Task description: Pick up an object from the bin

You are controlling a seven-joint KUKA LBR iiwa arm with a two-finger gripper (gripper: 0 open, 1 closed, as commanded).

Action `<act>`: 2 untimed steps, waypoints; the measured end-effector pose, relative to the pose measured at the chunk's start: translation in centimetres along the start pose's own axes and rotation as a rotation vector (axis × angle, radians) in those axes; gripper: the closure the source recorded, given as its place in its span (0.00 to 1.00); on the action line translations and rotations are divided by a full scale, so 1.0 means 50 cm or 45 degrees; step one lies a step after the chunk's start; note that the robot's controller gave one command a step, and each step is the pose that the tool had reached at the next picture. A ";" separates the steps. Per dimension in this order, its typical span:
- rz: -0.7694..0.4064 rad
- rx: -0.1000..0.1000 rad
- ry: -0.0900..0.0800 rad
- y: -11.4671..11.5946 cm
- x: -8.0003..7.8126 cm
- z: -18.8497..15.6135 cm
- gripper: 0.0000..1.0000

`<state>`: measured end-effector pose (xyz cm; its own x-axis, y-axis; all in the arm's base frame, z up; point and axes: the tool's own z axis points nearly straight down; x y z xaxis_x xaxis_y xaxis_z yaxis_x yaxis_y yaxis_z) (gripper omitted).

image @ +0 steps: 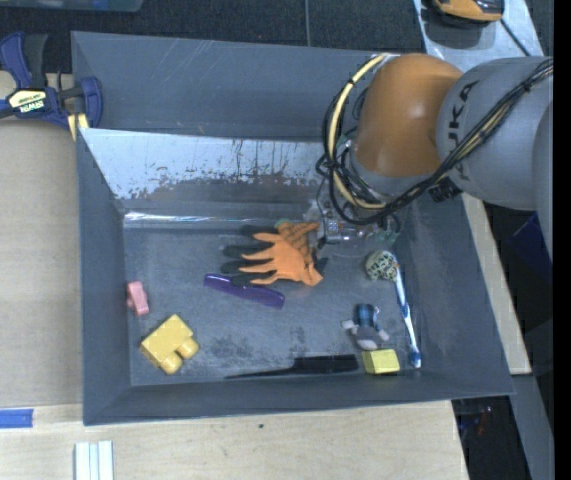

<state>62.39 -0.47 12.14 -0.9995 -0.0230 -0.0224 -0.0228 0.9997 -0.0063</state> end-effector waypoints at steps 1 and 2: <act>0.000 0.000 -0.001 -0.001 -0.001 -0.047 1.00; 0.000 0.000 -0.009 -0.002 -0.005 -0.116 1.00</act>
Offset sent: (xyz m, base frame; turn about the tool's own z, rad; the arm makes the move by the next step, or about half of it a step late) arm 0.0002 -0.0003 0.0535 -0.0001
